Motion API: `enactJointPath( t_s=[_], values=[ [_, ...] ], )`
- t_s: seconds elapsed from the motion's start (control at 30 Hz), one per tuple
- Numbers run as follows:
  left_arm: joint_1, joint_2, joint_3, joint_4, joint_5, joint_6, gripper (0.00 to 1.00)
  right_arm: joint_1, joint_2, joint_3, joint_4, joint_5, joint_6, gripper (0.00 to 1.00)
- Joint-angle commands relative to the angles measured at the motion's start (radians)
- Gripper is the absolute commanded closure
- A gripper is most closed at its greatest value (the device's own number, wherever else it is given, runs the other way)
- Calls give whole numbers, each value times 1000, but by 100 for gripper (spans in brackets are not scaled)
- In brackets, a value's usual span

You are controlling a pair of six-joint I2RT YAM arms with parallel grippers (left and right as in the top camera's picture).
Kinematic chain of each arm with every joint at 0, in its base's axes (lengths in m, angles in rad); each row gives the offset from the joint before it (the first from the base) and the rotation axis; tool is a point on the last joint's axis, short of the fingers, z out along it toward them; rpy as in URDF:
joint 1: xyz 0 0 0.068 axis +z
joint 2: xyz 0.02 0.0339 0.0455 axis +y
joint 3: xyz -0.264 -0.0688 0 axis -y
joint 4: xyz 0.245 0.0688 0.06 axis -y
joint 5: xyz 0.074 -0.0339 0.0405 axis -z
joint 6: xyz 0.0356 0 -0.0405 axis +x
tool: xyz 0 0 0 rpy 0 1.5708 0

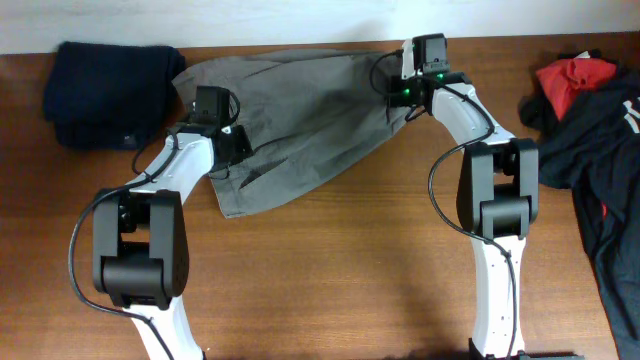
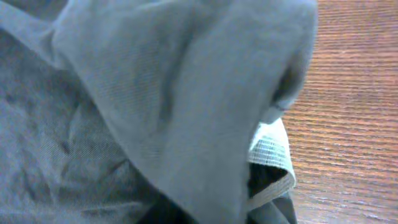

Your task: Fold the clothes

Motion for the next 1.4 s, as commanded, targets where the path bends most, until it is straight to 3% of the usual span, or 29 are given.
enactJointPath(
  t_s=[0.0,0.3,0.63,0.77,1.0,1.13,1.2,1.23,1.37],
  values=[
    [0,23,-5,-2,11,5,99,3,48,14,-34,26,-8,88],
    [0,23,-5,-79,11,5,99,2,72,3,-269,32,-45,96],
    [0,-44,-3,-293,11,5,99,3,-3,4,-628,72,98,96],
    [0,-216,-3,-391,11,5,99,6,-115,4,-808,74,148,96],
    [-64,-440,-3,-513,2,3,99,41,-321,4,-956,114,188,96],
    [-146,-582,-3,-516,-113,-37,99,85,-510,4,-1014,264,281,96],
    [-159,-612,-3,-478,-148,-36,99,90,-562,4,-999,286,274,48],
    [-159,-618,-3,-460,-149,-36,95,89,-574,4,-988,301,274,31],
    [-137,-609,-3,-351,-148,-27,81,58,-571,4,-863,344,247,8]
  ],
)
